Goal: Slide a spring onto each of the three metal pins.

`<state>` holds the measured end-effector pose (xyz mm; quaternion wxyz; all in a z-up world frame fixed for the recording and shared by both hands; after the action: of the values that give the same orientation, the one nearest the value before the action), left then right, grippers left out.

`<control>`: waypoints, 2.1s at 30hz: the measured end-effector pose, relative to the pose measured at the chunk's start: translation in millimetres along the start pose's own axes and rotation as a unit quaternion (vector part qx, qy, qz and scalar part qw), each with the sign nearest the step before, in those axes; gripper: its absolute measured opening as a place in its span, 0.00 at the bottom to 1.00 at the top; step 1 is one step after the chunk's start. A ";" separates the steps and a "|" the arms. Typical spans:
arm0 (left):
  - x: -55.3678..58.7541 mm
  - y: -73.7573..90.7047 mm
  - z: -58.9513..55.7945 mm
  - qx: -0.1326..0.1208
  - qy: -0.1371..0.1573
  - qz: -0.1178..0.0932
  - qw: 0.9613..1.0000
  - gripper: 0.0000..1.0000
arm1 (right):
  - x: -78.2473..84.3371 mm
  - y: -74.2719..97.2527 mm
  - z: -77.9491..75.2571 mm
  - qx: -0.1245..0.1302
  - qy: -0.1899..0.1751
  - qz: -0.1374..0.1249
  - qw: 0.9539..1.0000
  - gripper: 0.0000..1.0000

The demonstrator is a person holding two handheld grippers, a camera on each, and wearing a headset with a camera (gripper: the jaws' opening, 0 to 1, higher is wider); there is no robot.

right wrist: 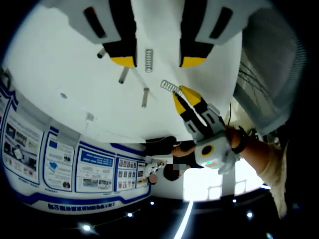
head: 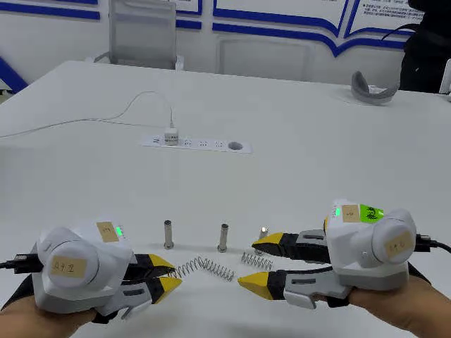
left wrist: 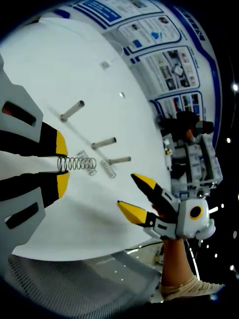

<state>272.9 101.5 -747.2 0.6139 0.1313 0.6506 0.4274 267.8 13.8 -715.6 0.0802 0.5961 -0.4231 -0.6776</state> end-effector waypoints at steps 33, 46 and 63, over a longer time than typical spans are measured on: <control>-26.2 9.6 -40.4 0.057 -0.072 -0.059 0.994 0.10 | -6.1 -13.2 36.6 -0.095 0.046 0.012 0.994 0.14; -23.2 6.7 -43.1 0.058 -0.069 -0.054 0.994 0.10 | -27.9 -4.4 48.1 -0.110 0.054 -0.004 0.992 0.13; -23.4 5.7 -36.8 0.053 -0.035 -0.062 0.996 0.10 | -49.5 -15.7 53.3 -0.104 0.071 -0.014 0.992 0.12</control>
<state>242.3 74.0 -731.5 0.6534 0.1382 0.6577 0.3485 241.0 79.5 -693.1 0.1624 0.6368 -0.3352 -0.6751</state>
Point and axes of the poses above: the centre of the closed fingertips' face, and the gripper's own axes: y roughly backward along the fingers, z roughly to its left, x roughly out of its underside, the point moved 1 cm from there along y, roughly backward along the fingers, and after that the axes turned 14 degrees about z, right-handed, at the moved point
